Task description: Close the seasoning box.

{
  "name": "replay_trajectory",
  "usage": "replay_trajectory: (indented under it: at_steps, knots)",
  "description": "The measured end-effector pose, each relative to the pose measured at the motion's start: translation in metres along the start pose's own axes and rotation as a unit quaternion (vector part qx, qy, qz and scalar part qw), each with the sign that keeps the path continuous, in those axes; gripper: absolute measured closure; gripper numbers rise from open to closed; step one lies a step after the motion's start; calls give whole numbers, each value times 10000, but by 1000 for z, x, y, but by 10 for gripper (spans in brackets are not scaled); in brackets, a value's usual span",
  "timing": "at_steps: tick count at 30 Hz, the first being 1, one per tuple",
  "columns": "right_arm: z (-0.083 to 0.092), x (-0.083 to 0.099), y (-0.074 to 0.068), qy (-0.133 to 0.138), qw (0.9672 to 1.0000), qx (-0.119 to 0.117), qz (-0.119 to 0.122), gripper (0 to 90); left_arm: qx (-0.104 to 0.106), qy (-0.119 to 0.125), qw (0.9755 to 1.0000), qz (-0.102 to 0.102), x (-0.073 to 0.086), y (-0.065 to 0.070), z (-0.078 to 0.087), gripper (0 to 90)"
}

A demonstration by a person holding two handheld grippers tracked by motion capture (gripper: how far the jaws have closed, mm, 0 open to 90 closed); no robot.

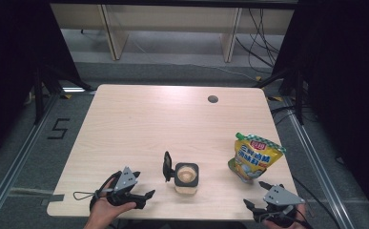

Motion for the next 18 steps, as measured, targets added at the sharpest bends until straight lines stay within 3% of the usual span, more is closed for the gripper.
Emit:
replay_trajectory:
  at_steps: [3, 6, 7, 8, 10, 12, 13, 14, 16, 18]
  knots:
    - [-1, 1, 0, -38, 10000, -39, -20, 224, -35, -37, 10000, -49, 0, -2, 1, 174]
    - [-1, 2, 0, -55, 10000, -57, 9, 224, 31, -25, 10000, 39, -1, 0, 1, 191]
    - [-1, 3, -1, -88, 9999, -88, -31, 225, 148, 37, 9999, 7, -1, 2, 1, 250]
    - [-2, 3, -1, -80, 9999, -81, 31, 226, 157, 97, 9998, 23, -2, 4, 1, 405]
    - [-3, 3, -3, -110, 9999, -96, 34, 228, 80, 86, 9999, -59, -2, 5, 3, 618]
    - [-3, 3, -4, -122, 9999, -113, 43, 229, 27, 79, 9998, -155, -3, 3, 5, 664]
    - [-4, 3, -4, -118, 9999, -94, 27, 229, 45, 139, 9999, -36, -5, 4, 5, 726]
    - [-4, 3, -4, -126, 9999, -92, 49, 229, 59, 177, 9998, -81, -7, 5, 7, 763]
    - [-5, 3, -4, -127, 9998, -130, 79, 231, 133, 229, 9996, 53, -9, 8, 8, 862]
    - [-4, 4, -5, -147, 9998, -115, 26, 234, 156, 183, 9997, -92, -12, 7, 10, 892]
Point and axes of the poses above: each handheld gripper's, and its own axes: z roughly backward along the jaws, x roughly out of its underside, y roughly to its right, the point moved 7 cm from there along -z, roughly forward along the jaws
